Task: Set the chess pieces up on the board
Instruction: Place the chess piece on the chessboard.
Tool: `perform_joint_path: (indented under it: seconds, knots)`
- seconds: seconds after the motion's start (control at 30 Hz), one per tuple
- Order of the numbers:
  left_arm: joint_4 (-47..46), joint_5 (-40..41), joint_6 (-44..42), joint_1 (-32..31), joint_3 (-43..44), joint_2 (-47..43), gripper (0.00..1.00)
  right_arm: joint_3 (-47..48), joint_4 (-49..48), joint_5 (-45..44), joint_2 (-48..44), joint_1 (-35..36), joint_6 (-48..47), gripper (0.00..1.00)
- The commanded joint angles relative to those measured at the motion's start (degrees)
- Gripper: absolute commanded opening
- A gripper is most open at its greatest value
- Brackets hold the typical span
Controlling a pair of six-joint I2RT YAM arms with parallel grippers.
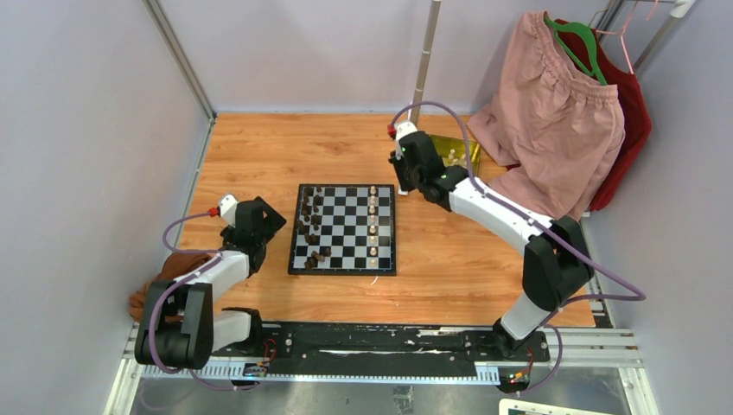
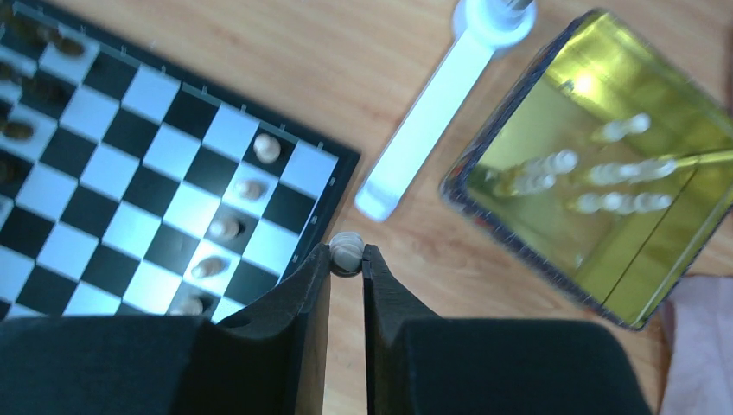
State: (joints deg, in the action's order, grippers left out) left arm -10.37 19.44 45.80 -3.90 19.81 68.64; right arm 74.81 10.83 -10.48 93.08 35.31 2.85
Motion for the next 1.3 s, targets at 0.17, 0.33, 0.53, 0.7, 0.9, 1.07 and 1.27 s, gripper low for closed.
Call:
perform_joint_path:
  seconds: [0.17,0.33,0.53,0.7,0.9,1.07,1.27]
  knots:
    - [-0.94,0.33,-0.62,-0.25,0.02,-0.32,1.0,-7.65,1.65,-1.04,-2.88,6.11,3.15,0.0]
    - [-0.95,0.42,-0.62,-0.29,-0.03,-0.33,1.0,-8.06,1.6,-0.68,-1.4,7.96,3.78,0.0]
    - [-0.95,0.33,-0.79,-0.25,0.14,-0.09,1.0,-7.68,1.3,0.95,0.44,9.57,4.51,0.0]
    - [-0.96,0.22,-0.82,-0.27,0.23,0.03,1.0,-8.07,0.54,1.91,1.89,10.68,5.31,0.0]
    - [-0.98,0.16,-0.96,-0.27,0.07,-0.1,1.0,-8.46,-0.55,2.66,2.95,11.18,6.01,0.0]
    - [-1.06,0.11,-0.98,-0.28,0.05,-0.26,1.0,-8.2,-0.82,2.64,4.17,11.18,5.98,0.0]
    - [-1.1,0.07,-1.06,-0.3,0.07,-0.19,1.0,-7.92,-1.16,3.05,5.6,11.18,6.08,0.0]
